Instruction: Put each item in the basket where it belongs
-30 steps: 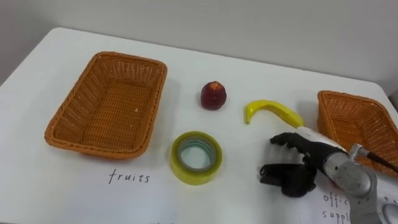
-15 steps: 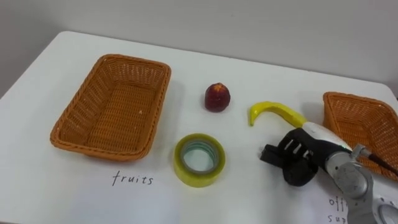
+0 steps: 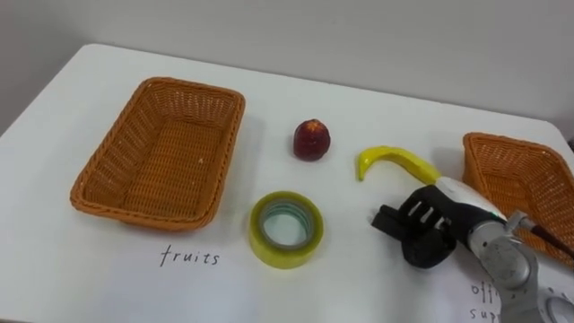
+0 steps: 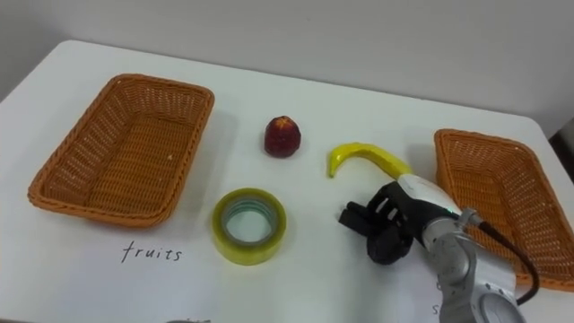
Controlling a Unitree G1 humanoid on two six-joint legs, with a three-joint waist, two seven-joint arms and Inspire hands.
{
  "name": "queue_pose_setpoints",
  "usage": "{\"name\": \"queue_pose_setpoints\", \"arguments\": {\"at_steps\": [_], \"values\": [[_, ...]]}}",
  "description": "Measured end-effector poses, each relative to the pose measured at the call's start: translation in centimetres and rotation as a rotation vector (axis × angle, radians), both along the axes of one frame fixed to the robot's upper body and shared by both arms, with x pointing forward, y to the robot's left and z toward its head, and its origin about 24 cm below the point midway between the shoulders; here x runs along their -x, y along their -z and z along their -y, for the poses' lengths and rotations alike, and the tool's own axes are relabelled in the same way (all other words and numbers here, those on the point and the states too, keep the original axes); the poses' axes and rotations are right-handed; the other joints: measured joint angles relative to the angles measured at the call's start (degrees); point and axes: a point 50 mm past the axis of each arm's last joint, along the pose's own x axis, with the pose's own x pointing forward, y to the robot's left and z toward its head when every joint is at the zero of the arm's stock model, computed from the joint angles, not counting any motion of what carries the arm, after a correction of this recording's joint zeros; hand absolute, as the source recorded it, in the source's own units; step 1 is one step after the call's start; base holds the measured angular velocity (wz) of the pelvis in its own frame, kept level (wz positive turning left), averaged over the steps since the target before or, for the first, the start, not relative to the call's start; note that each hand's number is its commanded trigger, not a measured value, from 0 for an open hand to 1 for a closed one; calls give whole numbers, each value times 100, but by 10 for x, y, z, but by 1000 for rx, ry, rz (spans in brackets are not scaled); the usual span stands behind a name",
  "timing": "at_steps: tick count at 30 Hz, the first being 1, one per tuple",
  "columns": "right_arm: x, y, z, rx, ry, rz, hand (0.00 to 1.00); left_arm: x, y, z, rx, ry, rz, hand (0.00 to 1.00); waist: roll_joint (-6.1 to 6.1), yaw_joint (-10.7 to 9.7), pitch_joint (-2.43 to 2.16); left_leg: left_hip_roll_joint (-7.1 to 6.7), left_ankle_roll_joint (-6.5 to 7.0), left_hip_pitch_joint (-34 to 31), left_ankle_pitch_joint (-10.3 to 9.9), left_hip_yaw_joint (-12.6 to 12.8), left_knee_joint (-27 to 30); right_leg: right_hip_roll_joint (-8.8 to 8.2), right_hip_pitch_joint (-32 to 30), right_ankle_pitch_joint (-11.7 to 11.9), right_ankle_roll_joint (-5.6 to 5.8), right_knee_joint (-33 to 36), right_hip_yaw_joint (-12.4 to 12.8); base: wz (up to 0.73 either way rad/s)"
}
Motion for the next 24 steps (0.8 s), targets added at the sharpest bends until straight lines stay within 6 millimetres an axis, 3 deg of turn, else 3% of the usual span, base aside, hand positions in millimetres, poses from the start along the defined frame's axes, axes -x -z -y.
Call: {"name": "queue_pose_setpoints", "arguments": {"at_steps": [5, 10, 12, 19, 24], "values": [[-1, -4, -2, -19, -21, 15, 100, -1, -1, -1, 2, 3, 15, 0, -22, -69, 6, 0, 0, 13, 4, 13, 1, -1, -5, 0, 0, -1, 28, 0], [0, -13, -7, -72, -69, 28, 100, 4, 0, -1, 4, -17, 20, 0, -14, -139, 76, -1, 2, 10, 2, 55, -7, 3, -25, 0, 0, 0, 131, -6], [-2, -26, -8, -91, -84, 81, 100, 9, 0, -2, 4, -34, 21, 0, 11, -197, 100, -2, 2, 0, 2, 59, -36, 3, -48, 0, 0, -2, 118, 0], [-4, -57, 1, -135, -72, 233, 100, 17, 1, -1, 18, -41, 5, 0, 8, -324, 95, -1, 2, -3, 4, 68, -47, 3, -49, 0, 1, -6, 91, 1], [-3, -69, 7, -188, -63, 320, 100, 22, 2, 1, 49, -74, 11, 0, 24, -309, 54, 1, 6, 21, 6, 170, -34, 10, -83, 0, 1, -5, 252, -10]]}}
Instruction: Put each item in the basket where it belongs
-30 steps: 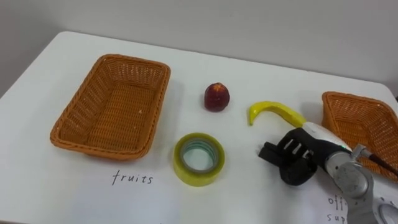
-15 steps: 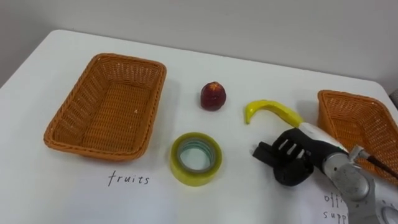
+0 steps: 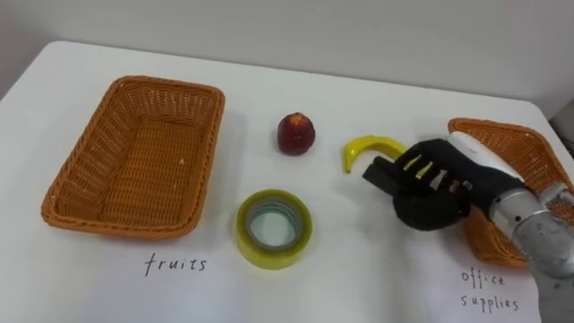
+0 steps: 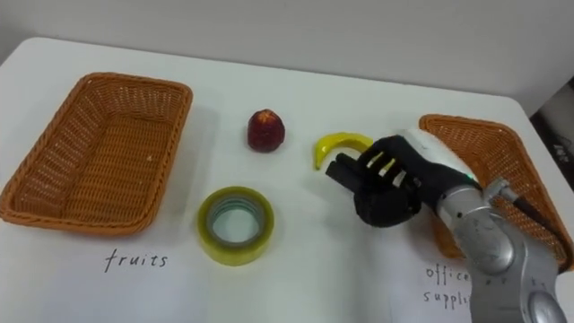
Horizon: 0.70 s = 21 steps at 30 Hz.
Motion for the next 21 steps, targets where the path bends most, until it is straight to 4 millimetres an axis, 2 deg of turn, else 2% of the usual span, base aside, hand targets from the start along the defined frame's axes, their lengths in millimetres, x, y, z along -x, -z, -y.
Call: {"name": "queue_pose_setpoints", "arguments": {"at_steps": [1, 3, 5, 8, 21], "values": [[0, -1, 1, -22, 9, 14, 100, 2, 1, 1, 3, -4, -8, 0, -14, -9, -20, -2, 1, 10, 0, 8, 1, -2, 2, 0, 0, 0, 9, -12], [1, -4, 5, -109, 51, 75, 100, 14, 4, 5, 11, -20, -50, 0, 38, -54, -14, 0, 1, 88, 1, 26, -9, -1, 63, 0, 1, -5, 30, -6], [1, -7, 8, -140, 77, 118, 100, 21, 5, 7, 17, -33, -77, 0, 46, -131, -29, 1, 1, 91, 1, 22, -8, -1, 73, 0, 1, -5, 30, 0], [1, -11, 13, -202, 125, 191, 100, 28, 6, 9, 24, -41, -99, 0, 56, -178, -22, 2, 1, 90, 1, 17, 11, -1, 73, 0, 1, -2, 40, 0], [2, -18, 19, -331, 248, 350, 100, 29, 6, 9, 27, -43, -107, 0, 63, -196, -23, 2, -2, 84, 8, 6, -7, 8, 67, 3, -5, 9, 44, 0]]}}
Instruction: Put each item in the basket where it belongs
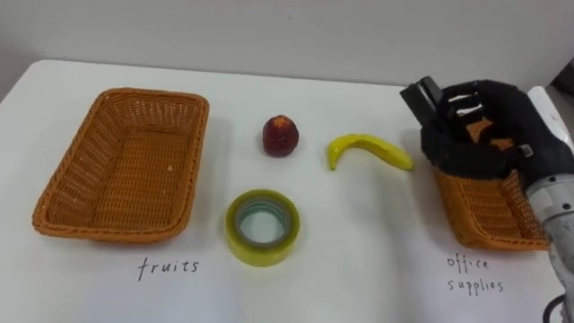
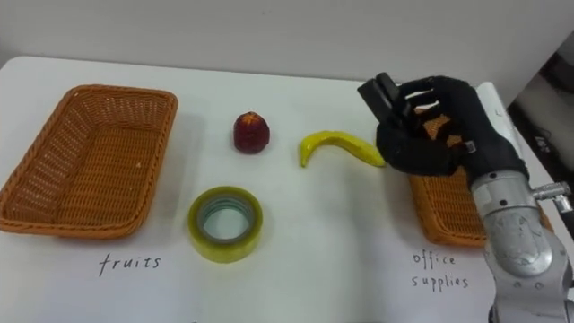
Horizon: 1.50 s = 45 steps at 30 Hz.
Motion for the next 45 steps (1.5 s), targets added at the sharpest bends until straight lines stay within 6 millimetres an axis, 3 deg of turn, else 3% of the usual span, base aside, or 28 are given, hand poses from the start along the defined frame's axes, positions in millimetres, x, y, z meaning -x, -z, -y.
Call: {"name": "queue_pose_setpoints", "arguments": {"at_steps": [7, 12, 18, 38, 45], "values": [[0, 8, 9, -98, 69, 13, 100, 1, -1, -2, -5, -28, 4, 0, -26, -31, -14, 0, 0, 4, 0, -16, 30, -7, 10, 0, 0, -3, 2, 0], [6, 8, 35, -75, 204, 26, 100, 11, -3, -7, -19, -80, -19, 0, -23, -132, -6, -1, 1, 5, 0, -9, 22, -14, 14, -1, 2, -2, -53, 0], [11, 17, 51, -76, 314, 18, 100, 13, -3, -7, -20, -85, -35, 0, -2, -203, 7, 0, 0, 70, -1, -3, -18, -6, 74, -4, 4, -8, -25, 0], [15, 43, 62, -88, 389, -80, 100, 4, -4, -8, -28, -77, 6, 0, 10, -244, -6, 4, 0, 108, -1, 15, -23, 7, 72, -11, 10, -5, -1, 0], [15, 44, 61, -90, 374, -91, 100, 5, -5, -9, -31, -76, 7, 0, -8, -245, -3, 3, -1, 110, -2, 16, -39, 6, 82, -11, 9, 3, 1, 0]]}}
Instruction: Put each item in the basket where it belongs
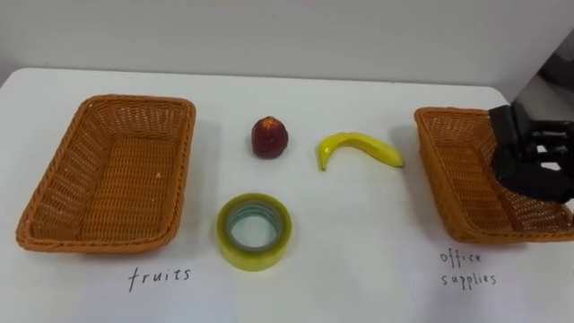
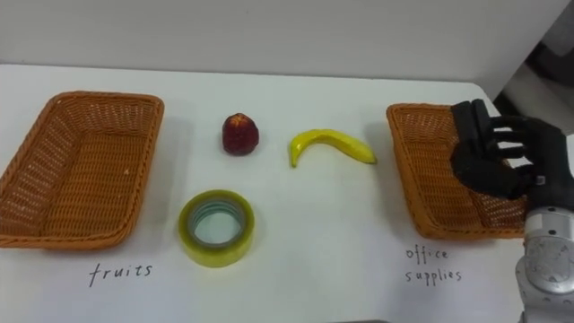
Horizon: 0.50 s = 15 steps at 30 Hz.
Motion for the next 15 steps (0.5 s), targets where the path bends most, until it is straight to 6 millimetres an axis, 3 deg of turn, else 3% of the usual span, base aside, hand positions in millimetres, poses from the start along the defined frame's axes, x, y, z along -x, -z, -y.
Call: {"name": "queue_pose_setpoints", "arguments": {"at_steps": [11, 12, 15], "values": [[-1, 9, -3, -11, -31, -50, 98, 2, 0, 0, 0, -2, -9, 0, -30, 2, 0, 0, 0, 1, 0, 1, 24, 1, -3, 0, 0, -3, -2, 0], [-1, 9, -3, -11, -34, -52, 86, 2, 0, 0, 1, -3, -12, 0, -30, 2, 0, 0, 0, 1, 0, 1, 23, 1, -4, 0, 0, -3, -3, 0], [-1, 9, -3, -5, -34, -54, 0, 3, 0, 0, 1, -6, -20, 0, -27, 3, 0, 0, 0, 1, 0, 0, 18, 1, -6, 0, 0, -3, -5, 0]]}}
